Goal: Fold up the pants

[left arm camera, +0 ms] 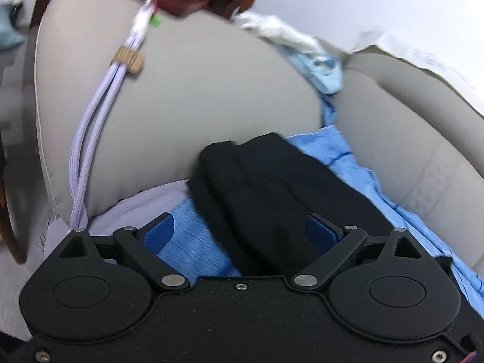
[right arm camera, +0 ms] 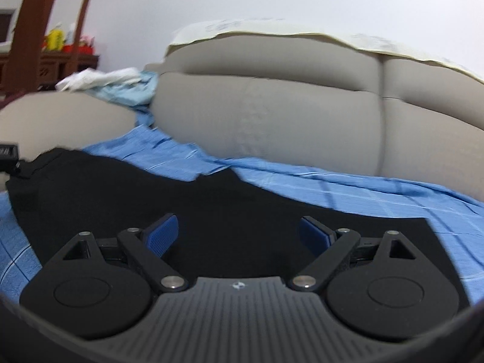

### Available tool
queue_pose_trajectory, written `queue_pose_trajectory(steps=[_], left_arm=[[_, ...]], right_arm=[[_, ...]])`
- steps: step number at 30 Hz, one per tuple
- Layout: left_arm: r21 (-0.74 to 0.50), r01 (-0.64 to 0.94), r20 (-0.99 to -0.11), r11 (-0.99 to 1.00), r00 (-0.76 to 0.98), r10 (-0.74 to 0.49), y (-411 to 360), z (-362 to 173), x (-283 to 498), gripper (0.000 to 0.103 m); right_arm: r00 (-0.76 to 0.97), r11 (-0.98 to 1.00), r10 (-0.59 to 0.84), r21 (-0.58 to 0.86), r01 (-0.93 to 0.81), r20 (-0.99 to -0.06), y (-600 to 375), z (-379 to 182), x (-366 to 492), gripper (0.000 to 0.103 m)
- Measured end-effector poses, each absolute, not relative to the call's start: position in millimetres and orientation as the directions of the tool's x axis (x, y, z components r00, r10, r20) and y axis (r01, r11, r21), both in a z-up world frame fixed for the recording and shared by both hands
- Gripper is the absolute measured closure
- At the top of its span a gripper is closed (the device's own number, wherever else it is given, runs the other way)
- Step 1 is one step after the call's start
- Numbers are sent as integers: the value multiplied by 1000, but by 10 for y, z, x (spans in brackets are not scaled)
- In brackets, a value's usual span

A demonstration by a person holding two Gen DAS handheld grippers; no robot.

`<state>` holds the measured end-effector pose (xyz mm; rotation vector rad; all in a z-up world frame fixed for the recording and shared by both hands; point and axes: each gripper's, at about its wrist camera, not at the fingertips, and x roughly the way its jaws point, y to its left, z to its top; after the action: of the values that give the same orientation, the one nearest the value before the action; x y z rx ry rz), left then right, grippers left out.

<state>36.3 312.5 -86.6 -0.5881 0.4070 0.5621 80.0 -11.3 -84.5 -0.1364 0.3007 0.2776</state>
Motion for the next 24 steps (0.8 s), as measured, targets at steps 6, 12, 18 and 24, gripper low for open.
queue_pose_trajectory(steps=[6,12,18,24], left_arm=[[-440,-599,-519,669,777,355,3298,-972,566,3],[-380,-618,-528,688,756,388,3222,-988,723,0],[-352,-630,-528,692,744,408,3179,-998,757,0],[-349,-633,-538,691,739,406,3199,-987,838,1]], right_arm=[[904,923,260,-188,-336,-339,196,-1086,785,8],[879,932,295,-91,-351,-374,73,-1080,851,6],[863,933,315,-39,-358,-395,50,-1102,935,3],[864,932,315,-43,-360,-393,58,-1104,940,3]])
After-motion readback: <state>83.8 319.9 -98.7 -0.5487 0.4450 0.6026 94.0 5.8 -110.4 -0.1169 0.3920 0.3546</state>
